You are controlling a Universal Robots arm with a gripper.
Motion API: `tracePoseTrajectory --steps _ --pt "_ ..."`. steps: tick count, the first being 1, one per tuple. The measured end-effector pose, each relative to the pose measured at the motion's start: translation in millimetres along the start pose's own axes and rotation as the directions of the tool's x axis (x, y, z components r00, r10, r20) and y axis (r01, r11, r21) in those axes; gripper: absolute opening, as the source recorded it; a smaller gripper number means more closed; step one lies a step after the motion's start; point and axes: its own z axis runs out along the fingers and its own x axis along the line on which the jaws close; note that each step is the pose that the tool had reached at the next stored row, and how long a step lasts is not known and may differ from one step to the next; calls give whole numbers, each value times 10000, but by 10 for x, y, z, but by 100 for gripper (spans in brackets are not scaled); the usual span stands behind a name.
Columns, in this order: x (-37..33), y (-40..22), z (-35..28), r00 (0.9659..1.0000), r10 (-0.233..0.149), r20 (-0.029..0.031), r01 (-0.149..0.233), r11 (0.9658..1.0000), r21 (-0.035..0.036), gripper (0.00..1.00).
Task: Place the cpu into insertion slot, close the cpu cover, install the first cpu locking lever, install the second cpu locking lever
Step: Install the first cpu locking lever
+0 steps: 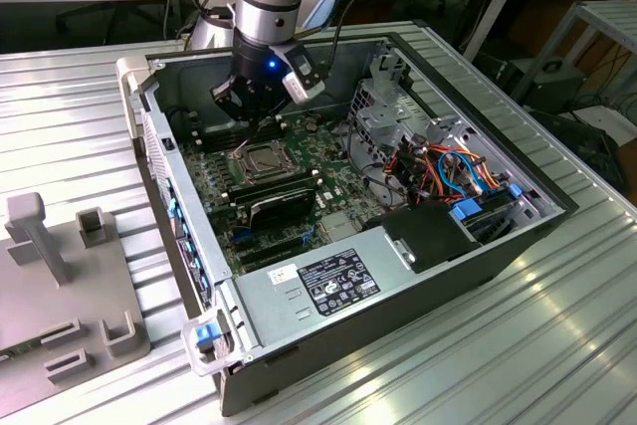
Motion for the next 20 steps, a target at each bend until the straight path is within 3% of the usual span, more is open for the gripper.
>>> tracePoseTrajectory --steps 20 --pt "-180 6 42 10000 1 0 -1 10000 0 11"
